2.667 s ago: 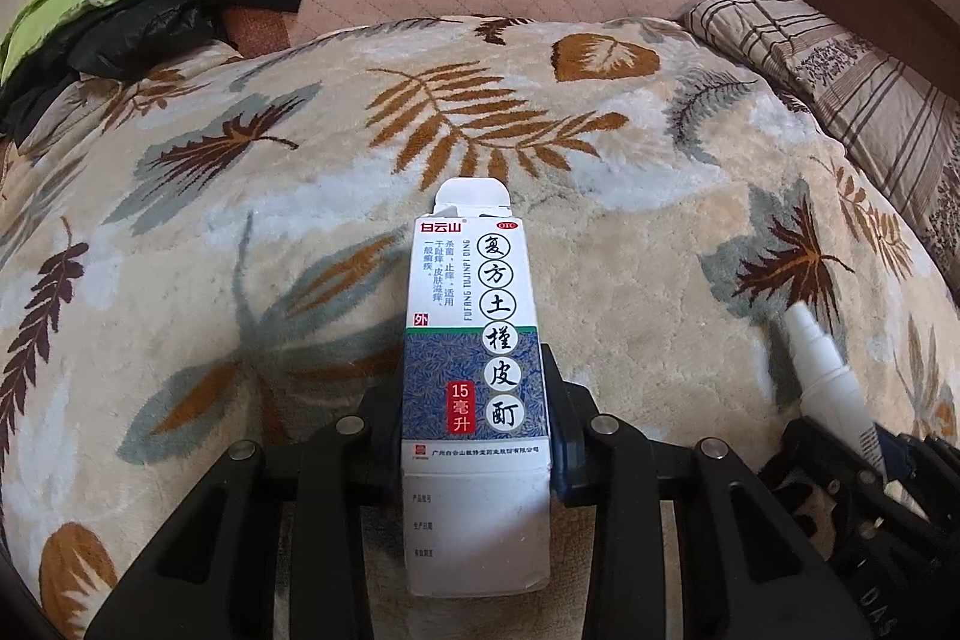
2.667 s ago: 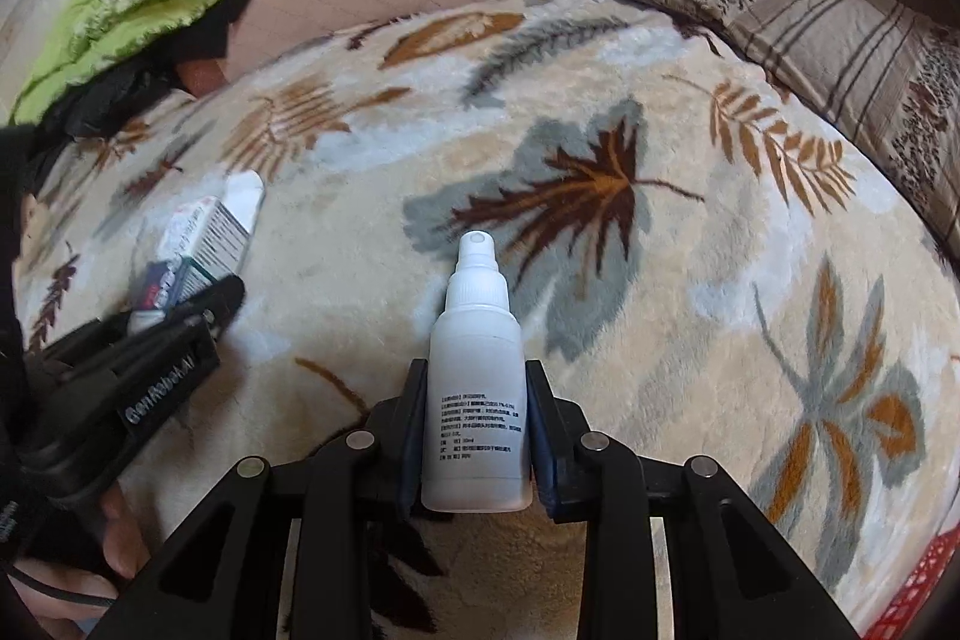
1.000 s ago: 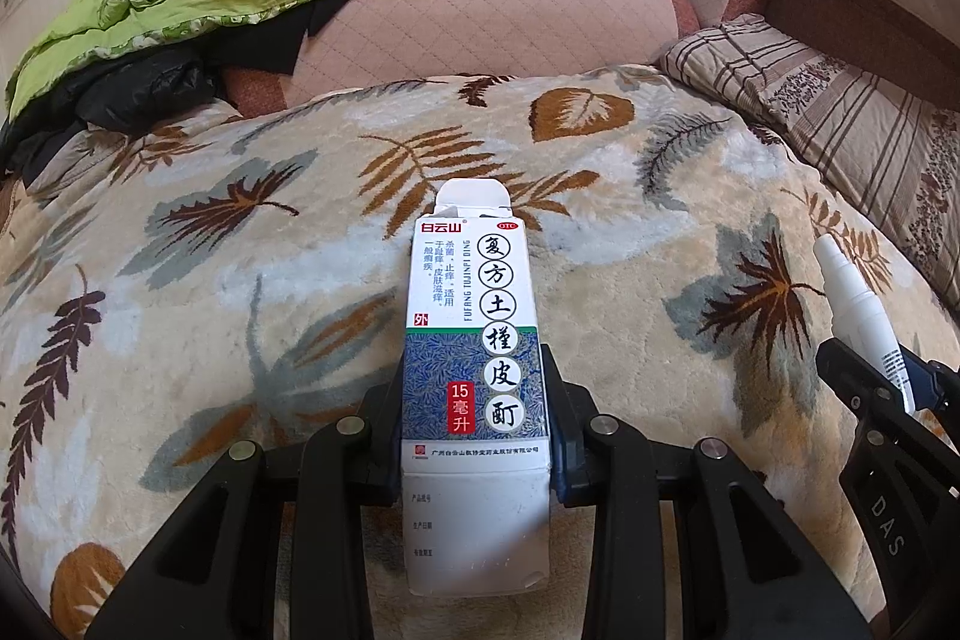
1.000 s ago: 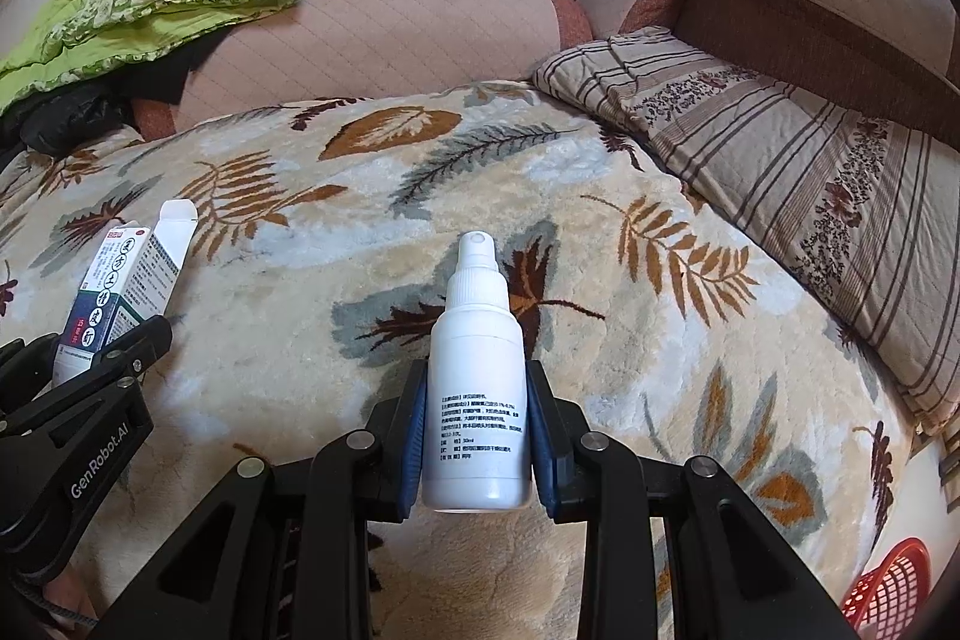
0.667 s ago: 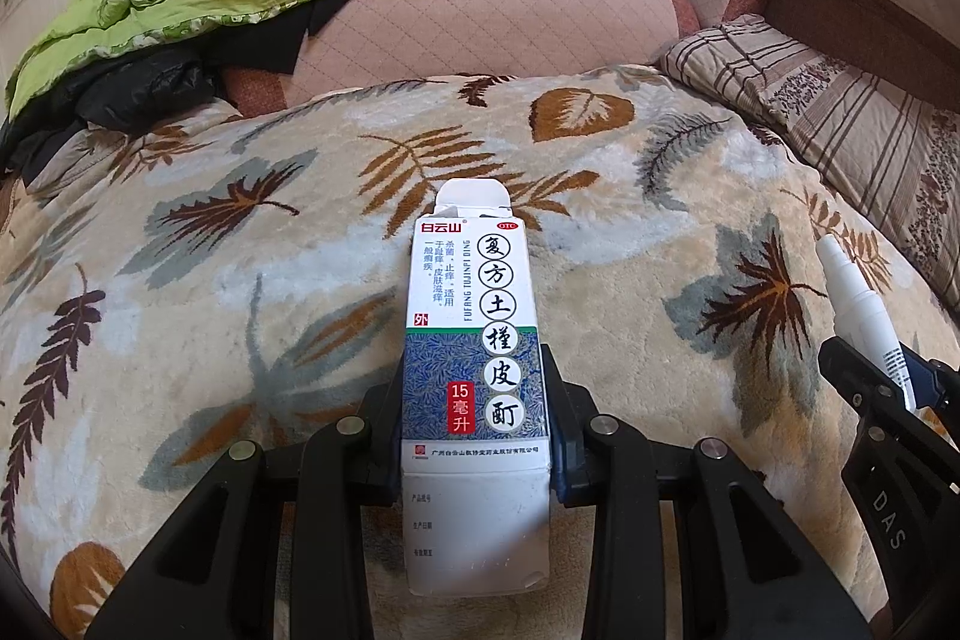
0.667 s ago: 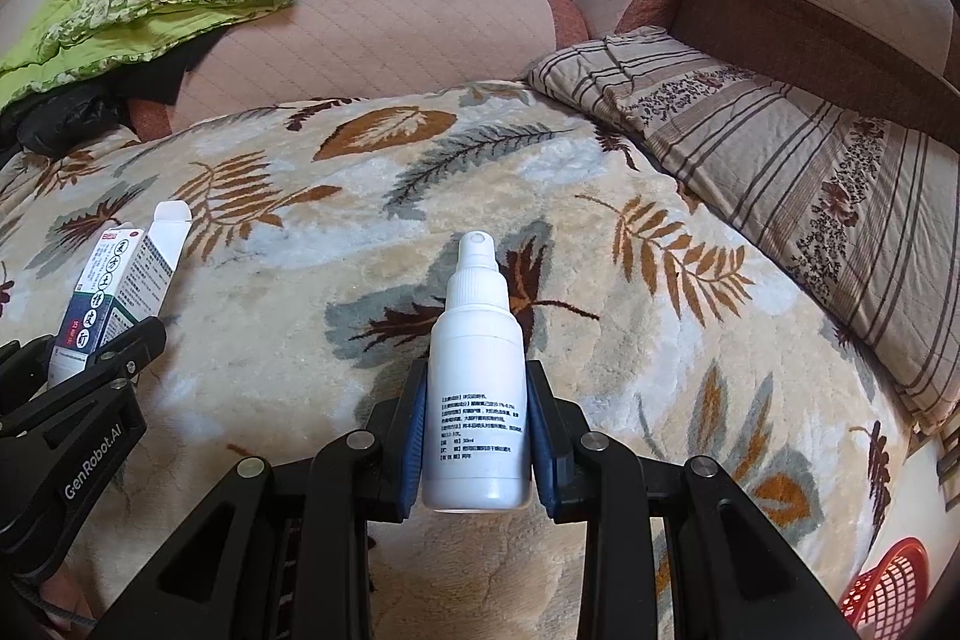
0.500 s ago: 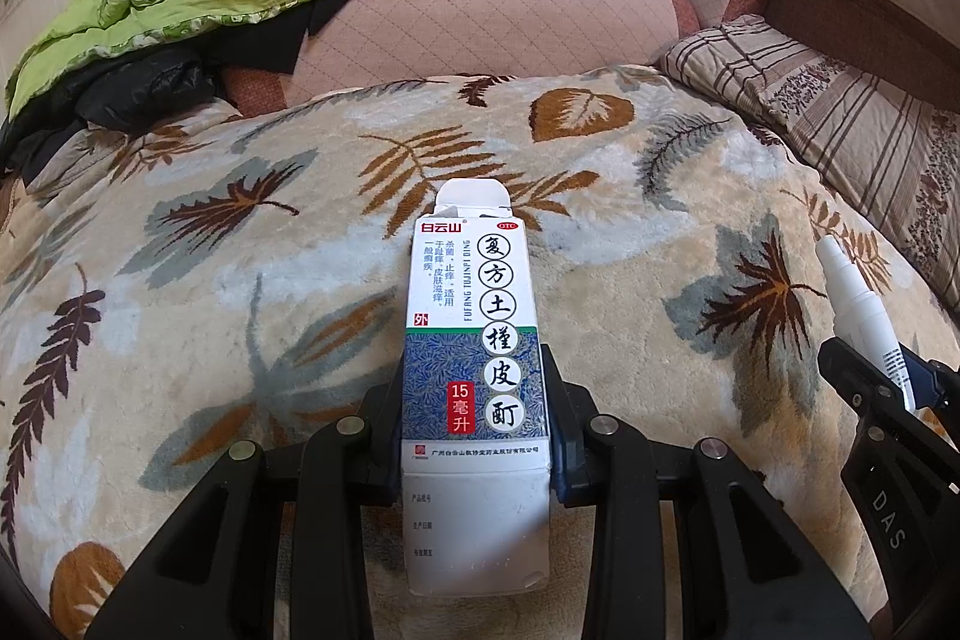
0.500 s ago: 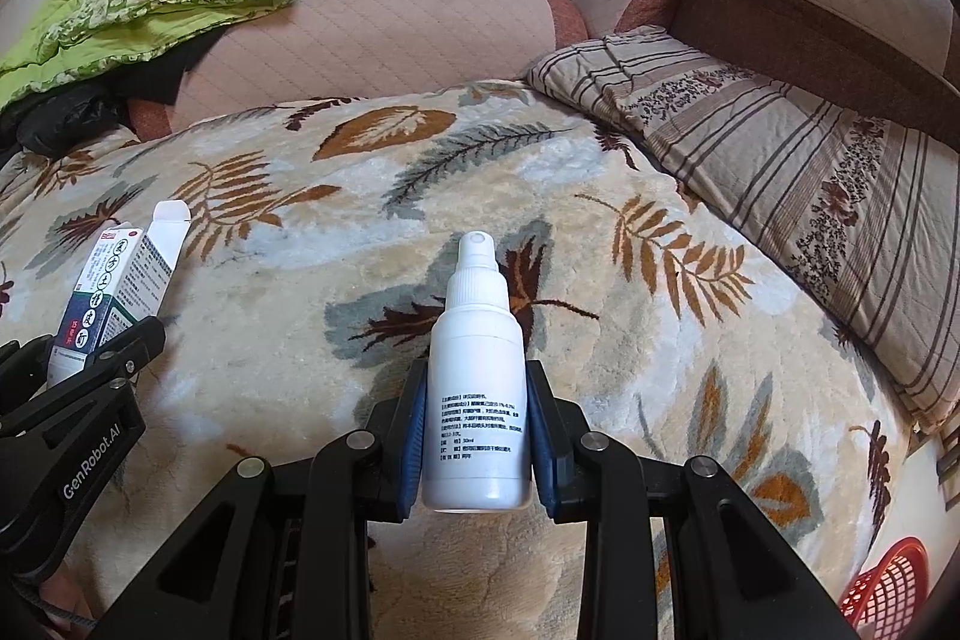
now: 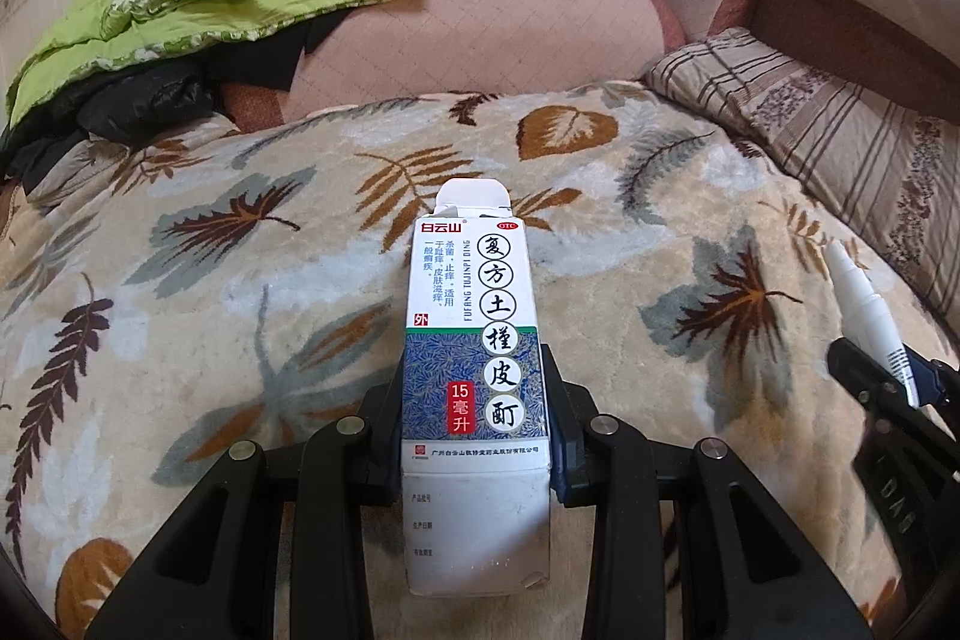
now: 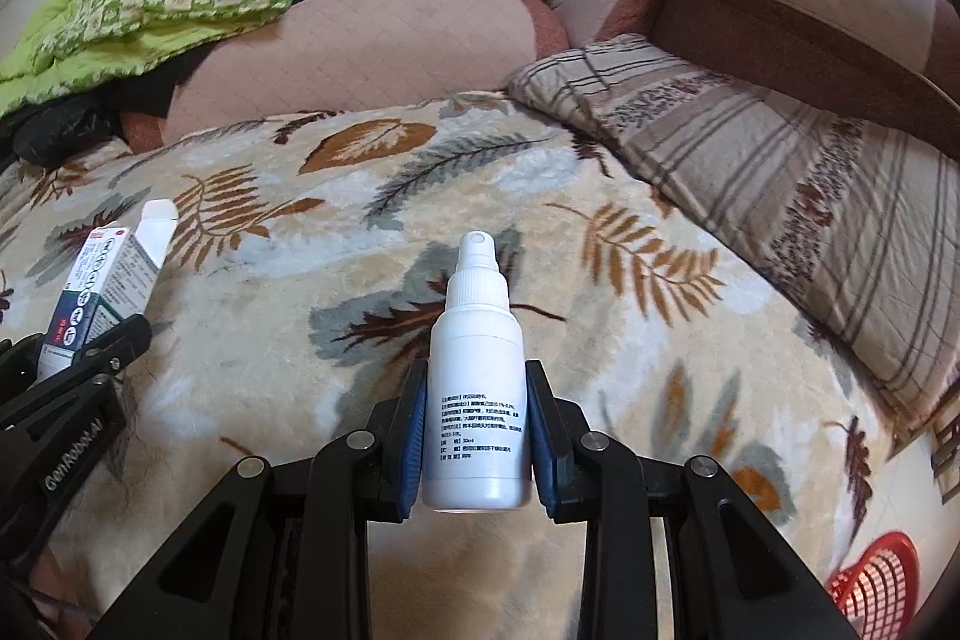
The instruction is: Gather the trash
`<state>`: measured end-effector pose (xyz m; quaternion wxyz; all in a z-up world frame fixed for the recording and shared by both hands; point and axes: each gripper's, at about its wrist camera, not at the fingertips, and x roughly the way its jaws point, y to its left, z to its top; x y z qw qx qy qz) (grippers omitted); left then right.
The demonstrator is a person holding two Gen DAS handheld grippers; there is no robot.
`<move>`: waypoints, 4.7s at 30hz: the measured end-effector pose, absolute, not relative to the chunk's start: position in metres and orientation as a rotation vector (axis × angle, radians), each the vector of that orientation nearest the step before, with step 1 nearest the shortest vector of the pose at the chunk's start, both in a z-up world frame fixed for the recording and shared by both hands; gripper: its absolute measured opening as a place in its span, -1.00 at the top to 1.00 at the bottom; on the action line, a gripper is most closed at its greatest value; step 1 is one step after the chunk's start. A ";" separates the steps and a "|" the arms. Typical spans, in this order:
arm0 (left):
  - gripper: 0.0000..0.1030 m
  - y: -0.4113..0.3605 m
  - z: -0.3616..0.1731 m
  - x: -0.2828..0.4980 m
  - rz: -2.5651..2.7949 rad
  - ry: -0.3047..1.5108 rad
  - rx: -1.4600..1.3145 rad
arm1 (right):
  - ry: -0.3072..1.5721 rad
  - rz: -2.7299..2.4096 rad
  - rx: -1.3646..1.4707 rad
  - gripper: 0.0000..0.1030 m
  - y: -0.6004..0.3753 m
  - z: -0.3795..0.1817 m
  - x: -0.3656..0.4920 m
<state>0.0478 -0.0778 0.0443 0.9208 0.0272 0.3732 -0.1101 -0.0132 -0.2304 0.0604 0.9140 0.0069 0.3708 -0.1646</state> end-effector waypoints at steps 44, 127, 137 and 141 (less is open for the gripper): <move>0.35 -0.108 0.139 -0.191 -0.464 0.597 0.237 | 0.643 -0.302 0.168 0.39 -0.246 0.147 -0.272; -0.78 -0.146 0.138 -0.279 -0.758 0.527 0.253 | 0.623 -0.919 0.341 -1.00 -0.274 0.122 -0.418; -0.90 -0.153 0.142 -0.298 -0.829 0.488 0.270 | 0.551 -1.015 0.327 -1.00 -0.267 0.131 -0.442; -0.90 -0.154 0.139 -0.295 -0.815 0.511 0.273 | 0.539 -1.014 0.308 -1.00 -0.265 0.134 -0.443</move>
